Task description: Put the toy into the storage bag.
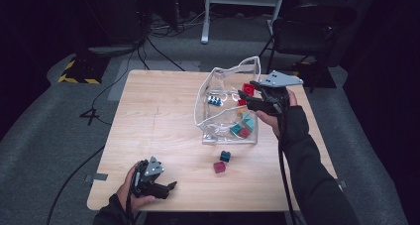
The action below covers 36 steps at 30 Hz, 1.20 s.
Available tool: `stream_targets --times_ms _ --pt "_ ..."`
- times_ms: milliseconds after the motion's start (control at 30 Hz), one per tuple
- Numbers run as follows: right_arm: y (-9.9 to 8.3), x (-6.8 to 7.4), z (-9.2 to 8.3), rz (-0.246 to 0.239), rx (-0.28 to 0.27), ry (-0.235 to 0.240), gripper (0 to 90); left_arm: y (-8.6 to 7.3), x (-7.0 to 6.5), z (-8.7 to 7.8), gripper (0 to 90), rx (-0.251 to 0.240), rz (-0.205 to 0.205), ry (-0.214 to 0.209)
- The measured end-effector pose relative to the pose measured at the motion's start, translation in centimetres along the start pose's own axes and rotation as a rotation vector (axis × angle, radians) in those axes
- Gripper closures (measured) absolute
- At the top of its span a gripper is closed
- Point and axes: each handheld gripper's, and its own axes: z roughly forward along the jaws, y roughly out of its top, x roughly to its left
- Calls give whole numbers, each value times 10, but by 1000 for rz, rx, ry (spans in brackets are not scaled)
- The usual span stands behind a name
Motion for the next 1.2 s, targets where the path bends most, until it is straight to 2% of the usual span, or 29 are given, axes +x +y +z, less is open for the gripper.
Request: stream_targets --times_ms 467,567,700,867,933,1133,1200 --pt "0 0 32 28 67 -46 479 0 0 0 104 -3 2 2" --pt "-2 -1 37 50 74 -54 474 0 0 0 104 -3 3 1" --pt "-4 -1 39 68 82 -46 394 0 0 0 104 -3 3 2" --pt "-7 1 33 44 75 -19 369 0 0 0 104 -2 3 2" --pt "-7 1 28 37 69 -22 362 -1 0 0 104 -1 0 0" --pt "-15 7 -1 0 33 6 348 -1 0 0 104 -2 0 2" --pt "-21 8 -11 4 14 24 346 -1 0 0 104 -2 0 1"
